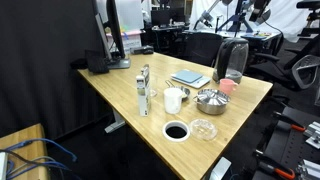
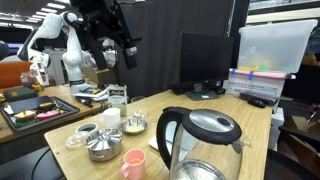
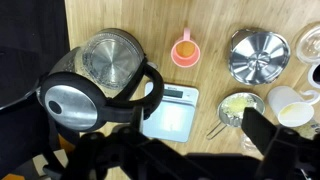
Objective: Pick the lid on the pot and place it on the pan
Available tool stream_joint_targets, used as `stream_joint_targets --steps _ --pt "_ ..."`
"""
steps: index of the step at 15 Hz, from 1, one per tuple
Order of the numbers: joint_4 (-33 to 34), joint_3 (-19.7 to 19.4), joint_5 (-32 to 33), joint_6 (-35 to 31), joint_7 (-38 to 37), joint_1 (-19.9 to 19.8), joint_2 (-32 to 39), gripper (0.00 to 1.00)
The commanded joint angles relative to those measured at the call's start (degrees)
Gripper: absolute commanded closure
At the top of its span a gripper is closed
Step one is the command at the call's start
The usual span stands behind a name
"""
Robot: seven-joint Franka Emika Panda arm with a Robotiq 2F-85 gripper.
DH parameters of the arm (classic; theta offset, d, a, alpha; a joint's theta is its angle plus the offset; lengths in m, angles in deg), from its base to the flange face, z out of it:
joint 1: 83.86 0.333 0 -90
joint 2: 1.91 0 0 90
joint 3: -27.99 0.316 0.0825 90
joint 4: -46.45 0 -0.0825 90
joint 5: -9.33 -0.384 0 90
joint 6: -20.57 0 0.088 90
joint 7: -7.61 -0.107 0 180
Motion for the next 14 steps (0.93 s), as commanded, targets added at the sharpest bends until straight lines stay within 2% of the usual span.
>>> stream_joint_targets --steps 1,7,10,14 --pt "0.08 0.07 -0.07 0.09 0.03 -0.05 0.02 0.0" --pt "-0.05 0.24 0.46 -0.11 1.05 0.35 -0.14 0.0" --pt "0.05 1.35 -0.48 0.86 4.15 4.21 0.02 0.0" --pt "-0.14 4.94 -0.77 1.31 7.63 11.57 2.33 0.0"
